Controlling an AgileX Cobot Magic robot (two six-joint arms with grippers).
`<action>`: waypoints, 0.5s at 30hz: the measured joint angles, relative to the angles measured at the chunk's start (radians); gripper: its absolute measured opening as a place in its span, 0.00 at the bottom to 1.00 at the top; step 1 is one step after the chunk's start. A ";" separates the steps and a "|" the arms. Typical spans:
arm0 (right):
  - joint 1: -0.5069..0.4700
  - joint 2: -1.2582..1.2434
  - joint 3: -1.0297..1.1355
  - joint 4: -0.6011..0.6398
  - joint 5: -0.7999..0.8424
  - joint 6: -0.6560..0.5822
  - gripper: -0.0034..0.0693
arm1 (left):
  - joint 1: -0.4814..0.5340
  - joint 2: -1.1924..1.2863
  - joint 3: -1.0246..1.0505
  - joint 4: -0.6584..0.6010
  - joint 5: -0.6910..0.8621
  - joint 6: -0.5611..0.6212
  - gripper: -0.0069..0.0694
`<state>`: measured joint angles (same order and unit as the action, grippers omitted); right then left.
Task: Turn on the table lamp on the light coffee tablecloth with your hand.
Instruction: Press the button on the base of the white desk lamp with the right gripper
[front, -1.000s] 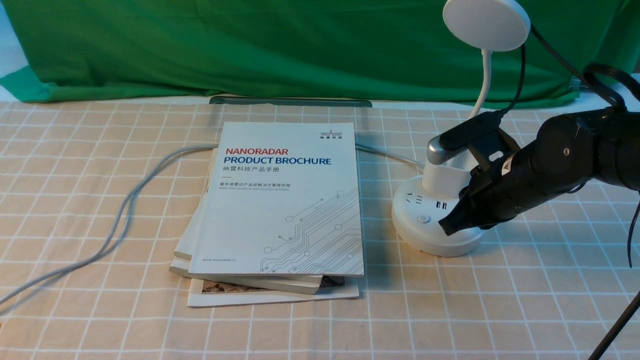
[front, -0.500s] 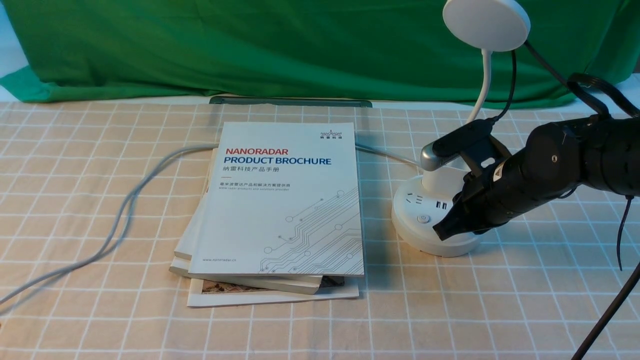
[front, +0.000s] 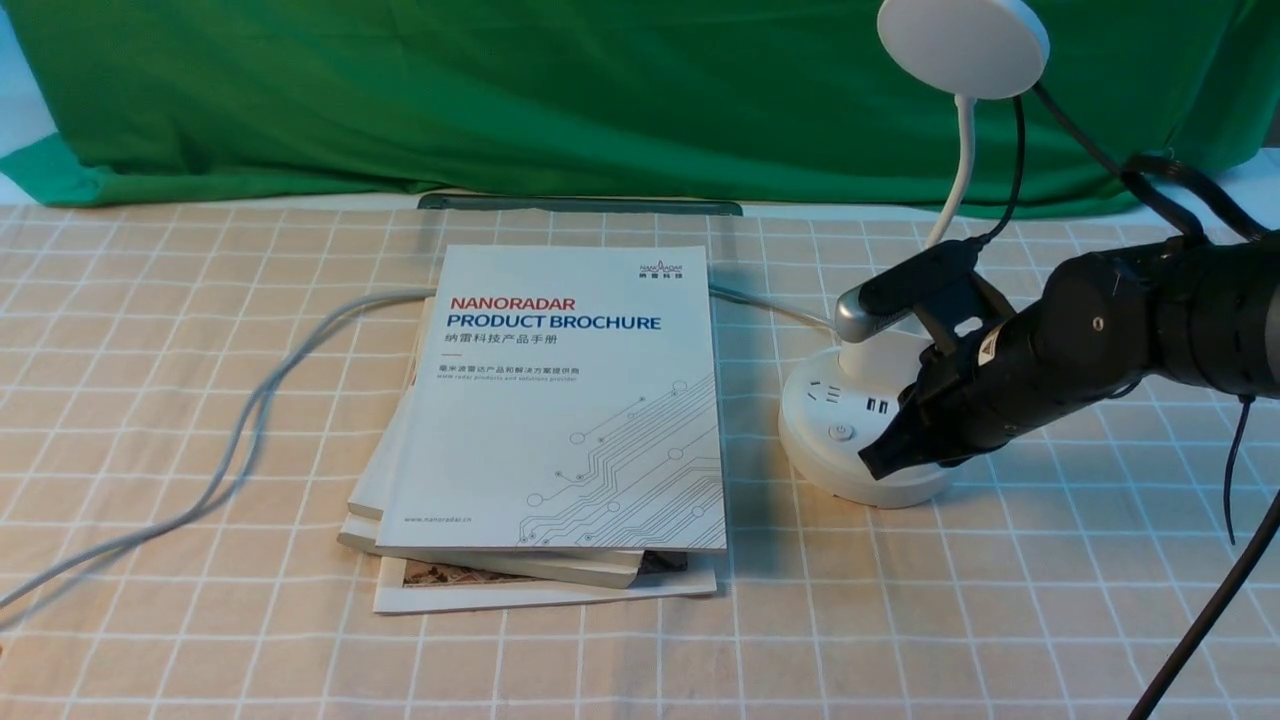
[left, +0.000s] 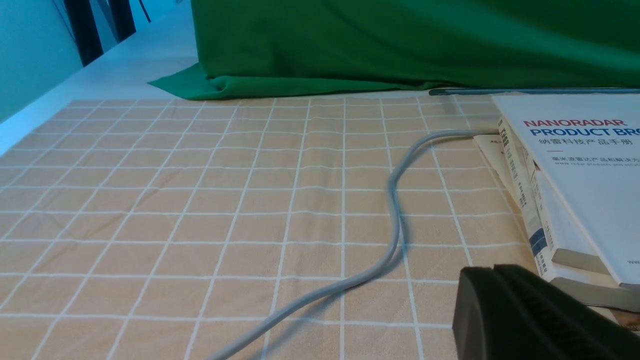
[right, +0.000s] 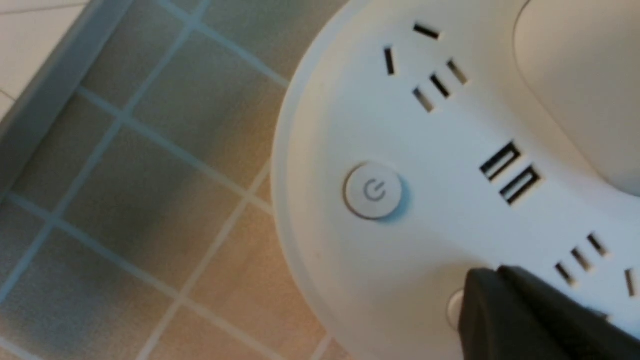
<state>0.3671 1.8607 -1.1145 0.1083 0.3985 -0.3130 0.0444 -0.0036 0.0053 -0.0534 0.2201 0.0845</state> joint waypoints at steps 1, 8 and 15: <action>0.000 -0.010 0.006 0.000 -0.005 0.008 0.10 | 0.000 0.000 0.000 0.000 0.000 0.000 0.12; 0.001 -0.185 0.044 0.001 0.057 0.068 0.10 | 0.000 0.000 0.000 0.000 0.000 0.000 0.12; 0.001 -0.619 0.209 0.001 -0.005 0.109 0.10 | 0.000 0.000 0.000 0.000 0.000 0.000 0.12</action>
<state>0.3684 1.2416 -0.9057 0.1097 0.3932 -0.2043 0.0444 -0.0036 0.0053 -0.0534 0.2201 0.0845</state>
